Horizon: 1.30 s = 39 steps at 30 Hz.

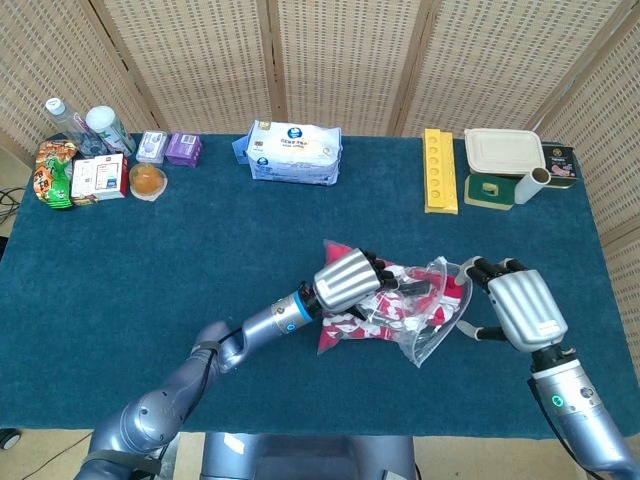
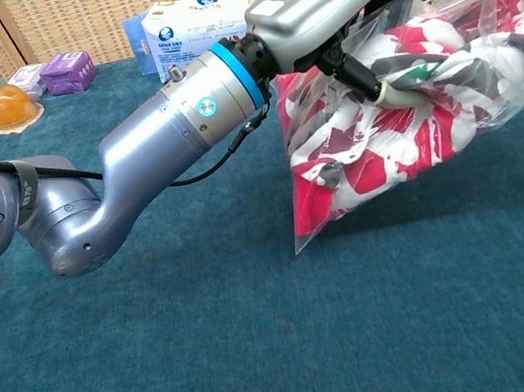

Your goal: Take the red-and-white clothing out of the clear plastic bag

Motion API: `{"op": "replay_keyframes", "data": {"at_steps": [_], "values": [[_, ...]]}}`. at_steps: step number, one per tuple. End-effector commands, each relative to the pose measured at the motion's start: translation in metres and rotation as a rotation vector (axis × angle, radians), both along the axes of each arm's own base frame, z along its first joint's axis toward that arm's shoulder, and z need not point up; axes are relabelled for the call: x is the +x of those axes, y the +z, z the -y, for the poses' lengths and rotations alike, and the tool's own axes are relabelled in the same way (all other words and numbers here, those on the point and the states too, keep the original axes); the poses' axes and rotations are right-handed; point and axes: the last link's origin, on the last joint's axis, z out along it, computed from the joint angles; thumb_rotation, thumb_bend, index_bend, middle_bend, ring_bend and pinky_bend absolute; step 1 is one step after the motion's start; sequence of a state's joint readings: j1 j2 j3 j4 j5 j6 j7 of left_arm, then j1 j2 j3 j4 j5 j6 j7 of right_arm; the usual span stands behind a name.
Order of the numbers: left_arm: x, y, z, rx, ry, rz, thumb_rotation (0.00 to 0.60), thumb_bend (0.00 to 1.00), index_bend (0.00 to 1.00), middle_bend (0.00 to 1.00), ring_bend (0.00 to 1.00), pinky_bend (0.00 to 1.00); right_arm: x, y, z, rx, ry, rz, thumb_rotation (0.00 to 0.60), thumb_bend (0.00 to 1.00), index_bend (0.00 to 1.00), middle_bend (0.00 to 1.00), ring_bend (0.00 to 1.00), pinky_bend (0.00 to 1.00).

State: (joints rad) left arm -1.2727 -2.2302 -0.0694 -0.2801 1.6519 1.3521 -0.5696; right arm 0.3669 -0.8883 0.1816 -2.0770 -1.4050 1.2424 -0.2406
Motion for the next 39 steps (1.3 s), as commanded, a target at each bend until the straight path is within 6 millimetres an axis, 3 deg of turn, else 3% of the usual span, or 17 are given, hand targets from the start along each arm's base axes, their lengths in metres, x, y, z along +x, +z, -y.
{"op": "replay_keyframes", "data": {"at_steps": [1, 10, 18, 21, 39], "values": [[0.001, -0.001, 0.000, 0.008, 0.000, -0.009, 0.600, 0.13, 0.83, 0.71, 0.70, 0.71, 0.001, 0.001, 0.000, -0.006, -0.003, -0.001, 0.516, 0.07, 0.41, 0.42, 0.62, 0.42], [0.003, -0.001, 0.000, 0.017, 0.000, -0.006, 0.600, 0.13, 0.83, 0.71, 0.70, 0.69, 0.000, 0.001, 0.003, -0.025, 0.000, -0.019, 0.458, 0.07, 0.44, 0.54, 0.77, 0.55], [0.003, 0.000, -0.002, 0.025, 0.005, -0.009, 0.600, 0.12, 0.82, 0.71, 0.70, 0.69, 0.002, 0.001, 0.004, -0.051, 0.004, -0.058, 0.414, 0.07, 0.48, 0.71, 0.97, 0.78], [0.004, 0.000, -0.002, 0.029, 0.005, -0.007, 0.600, 0.12, 0.83, 0.71, 0.70, 0.68, 0.003, 0.001, 0.004, -0.053, -0.001, -0.068, 0.404, 0.07, 0.49, 0.74, 1.00, 0.85], [0.007, 0.004, -0.005, 0.031, 0.014, 0.019, 0.600, 0.12, 0.82, 0.71, 0.70, 0.68, 0.003, -0.014, 0.002, -0.041, 0.010, -0.122, 0.413, 0.07, 0.49, 0.73, 1.00, 0.88]]}}
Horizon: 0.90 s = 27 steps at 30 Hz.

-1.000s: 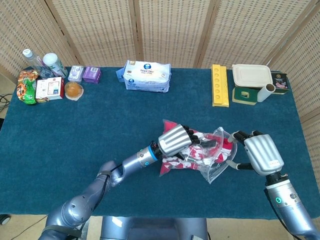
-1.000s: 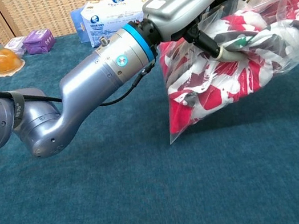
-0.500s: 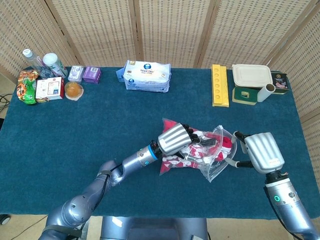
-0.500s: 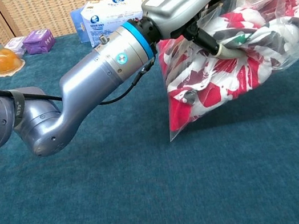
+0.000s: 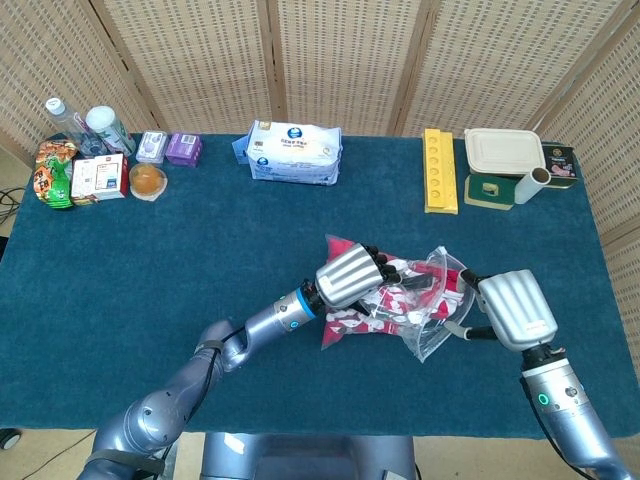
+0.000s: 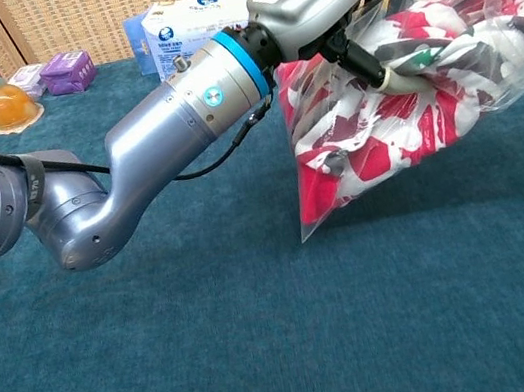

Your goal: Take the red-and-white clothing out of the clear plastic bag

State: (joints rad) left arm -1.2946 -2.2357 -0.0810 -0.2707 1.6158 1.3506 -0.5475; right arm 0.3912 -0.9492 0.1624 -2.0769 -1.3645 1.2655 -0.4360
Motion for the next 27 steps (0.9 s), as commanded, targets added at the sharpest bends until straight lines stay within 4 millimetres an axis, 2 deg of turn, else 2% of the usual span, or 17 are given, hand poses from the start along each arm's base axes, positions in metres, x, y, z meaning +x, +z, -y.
{"op": "replay_keyframes", "data": {"at_steps": [1, 10, 27], "values": [[0.0004, 0.0001, -0.0005, -0.001, 0.004, 0.002, 0.600, 0.12, 0.82, 0.71, 0.70, 0.68, 0.0012, -0.0008, 0.0005, -0.004, 0.006, -0.001, 0.413, 0.07, 0.49, 0.73, 1.00, 0.88], [0.0036, -0.0014, 0.0020, -0.015, 0.002, 0.014, 0.600, 0.11, 0.82, 0.71, 0.70, 0.68, 0.0050, -0.0031, 0.0024, -0.017, 0.022, -0.017, 0.408, 0.07, 0.49, 0.73, 1.00, 0.88], [0.0014, 0.0063, -0.0019, -0.035, 0.008, 0.043, 0.600, 0.08, 0.82, 0.71, 0.69, 0.67, -0.0007, -0.0011, 0.0036, -0.077, 0.068, -0.151, 0.408, 0.07, 0.48, 0.72, 1.00, 0.88]]}}
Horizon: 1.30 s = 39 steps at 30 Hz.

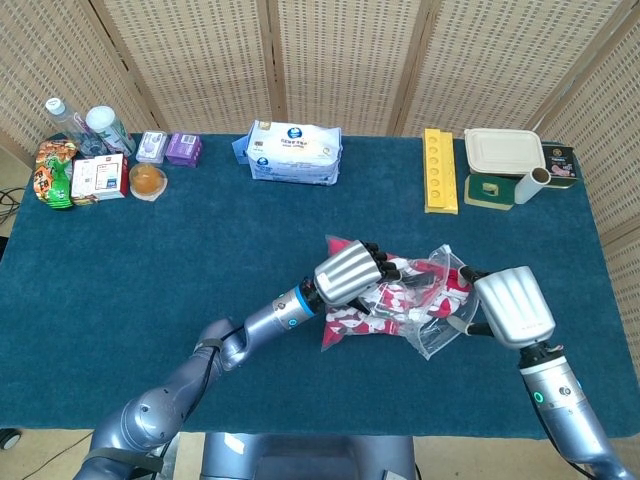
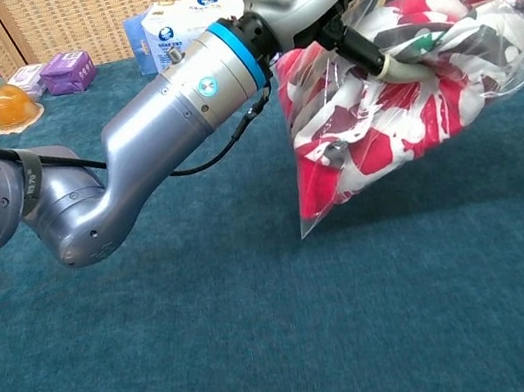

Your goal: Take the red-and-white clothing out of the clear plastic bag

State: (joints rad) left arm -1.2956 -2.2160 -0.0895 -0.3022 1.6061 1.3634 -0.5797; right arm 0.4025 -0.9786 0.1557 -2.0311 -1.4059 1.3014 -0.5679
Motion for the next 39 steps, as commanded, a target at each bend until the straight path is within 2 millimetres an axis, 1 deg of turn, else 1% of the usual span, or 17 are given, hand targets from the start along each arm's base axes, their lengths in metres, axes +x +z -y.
{"op": "replay_keyframes", "data": {"at_steps": [1, 5, 11, 16, 20, 22, 27, 33, 39], "values": [[0.000, 0.001, 0.000, -0.007, 0.004, 0.008, 0.600, 0.08, 0.82, 0.71, 0.69, 0.67, -0.001, 0.000, 0.000, -0.005, 0.007, -0.018, 0.409, 0.07, 0.48, 0.72, 1.00, 0.88], [0.004, -0.002, 0.003, -0.040, 0.009, 0.031, 0.600, 0.08, 0.83, 0.71, 0.69, 0.67, 0.003, -0.006, 0.001, 0.010, 0.019, -0.022, 0.407, 0.07, 0.48, 0.72, 1.00, 0.88], [0.007, -0.005, 0.009, -0.056, 0.000, 0.035, 0.600, 0.07, 0.83, 0.71, 0.69, 0.67, 0.008, -0.010, 0.004, 0.009, 0.028, -0.019, 0.412, 0.07, 0.48, 0.72, 1.00, 0.88], [0.008, -0.006, 0.010, -0.063, 0.000, 0.036, 0.600, 0.07, 0.83, 0.71, 0.69, 0.67, 0.008, -0.011, 0.005, 0.005, 0.032, -0.032, 0.413, 0.07, 0.48, 0.72, 1.00, 0.88], [0.007, -0.005, 0.009, -0.060, 0.001, 0.036, 0.600, 0.07, 0.83, 0.71, 0.69, 0.67, 0.006, -0.011, 0.006, -0.003, 0.034, -0.053, 0.409, 0.08, 0.50, 0.73, 1.00, 0.89], [0.006, -0.005, 0.008, -0.064, 0.008, 0.039, 0.600, 0.07, 0.83, 0.71, 0.69, 0.67, 0.005, -0.011, 0.006, -0.009, 0.037, -0.063, 0.409, 0.11, 0.52, 0.73, 1.00, 0.89], [0.006, -0.006, 0.009, -0.075, 0.010, 0.043, 0.600, 0.06, 0.83, 0.71, 0.69, 0.67, 0.006, -0.012, 0.008, -0.017, 0.046, -0.087, 0.410, 0.26, 0.56, 0.74, 1.00, 0.91], [0.007, -0.006, 0.010, -0.085, 0.005, 0.046, 0.600, 0.06, 0.83, 0.71, 0.69, 0.67, 0.004, -0.015, 0.011, -0.016, 0.038, -0.118, 0.405, 0.42, 0.56, 0.75, 1.00, 0.92], [0.005, -0.005, 0.009, -0.086, 0.004, 0.042, 0.600, 0.06, 0.82, 0.71, 0.69, 0.67, 0.004, -0.015, 0.012, -0.021, 0.029, -0.139, 0.408, 0.52, 0.56, 0.75, 1.00, 0.92]]}}
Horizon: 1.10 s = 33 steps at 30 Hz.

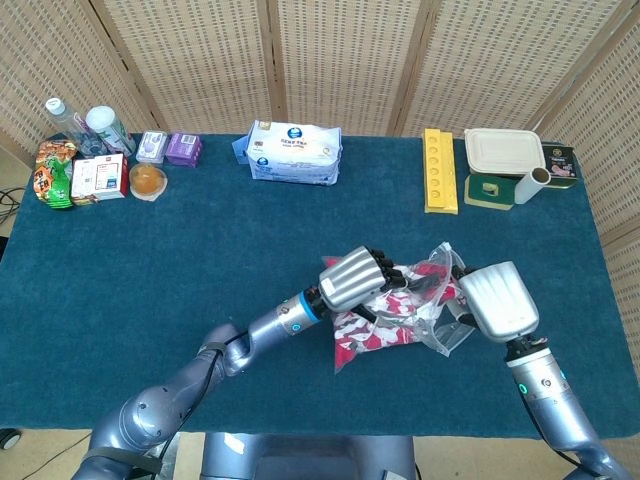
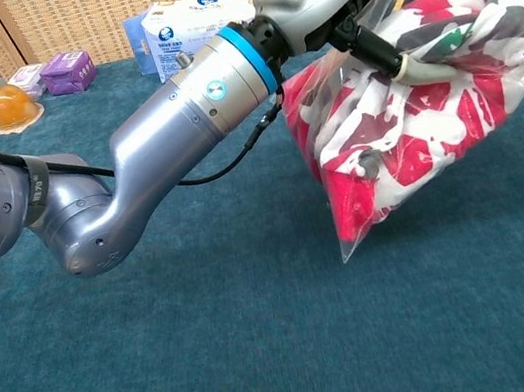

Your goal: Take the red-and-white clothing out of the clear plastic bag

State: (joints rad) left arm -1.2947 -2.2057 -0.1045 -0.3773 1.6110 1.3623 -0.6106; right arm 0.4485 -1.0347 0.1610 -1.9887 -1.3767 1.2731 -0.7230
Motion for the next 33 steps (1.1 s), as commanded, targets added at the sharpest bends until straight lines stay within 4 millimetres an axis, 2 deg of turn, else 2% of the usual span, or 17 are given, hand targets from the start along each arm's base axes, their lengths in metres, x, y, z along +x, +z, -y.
{"op": "replay_keyframes", "data": {"at_steps": [1, 12, 19, 24, 33], "values": [[0.000, 0.000, 0.000, 0.001, 0.001, 0.000, 0.600, 0.06, 0.82, 0.71, 0.69, 0.67, 0.000, 0.000, 0.000, 0.002, -0.004, -0.009, 0.407, 0.53, 0.57, 0.75, 1.00, 0.92], [-0.004, -0.002, 0.002, -0.007, -0.004, -0.017, 0.600, 0.05, 0.83, 0.71, 0.69, 0.67, 0.004, -0.005, -0.002, 0.029, 0.001, 0.016, 0.410, 0.59, 0.69, 0.79, 1.00, 0.94], [-0.005, -0.001, 0.002, -0.006, 0.000, -0.013, 0.600, 0.04, 0.82, 0.71, 0.68, 0.67, 0.003, -0.010, -0.003, 0.048, -0.015, 0.041, 0.409, 0.60, 0.72, 0.79, 1.00, 0.94], [-0.007, -0.001, 0.002, -0.003, 0.000, -0.018, 0.600, 0.04, 0.82, 0.71, 0.68, 0.67, 0.003, -0.009, -0.006, 0.048, -0.013, 0.044, 0.411, 0.61, 0.66, 0.80, 1.00, 0.94], [-0.007, 0.000, 0.000, 0.002, 0.006, -0.019, 0.600, 0.04, 0.82, 0.71, 0.68, 0.67, 0.005, -0.004, -0.011, 0.068, -0.011, 0.052, 0.411, 0.63, 0.48, 0.79, 1.00, 0.94]]}}
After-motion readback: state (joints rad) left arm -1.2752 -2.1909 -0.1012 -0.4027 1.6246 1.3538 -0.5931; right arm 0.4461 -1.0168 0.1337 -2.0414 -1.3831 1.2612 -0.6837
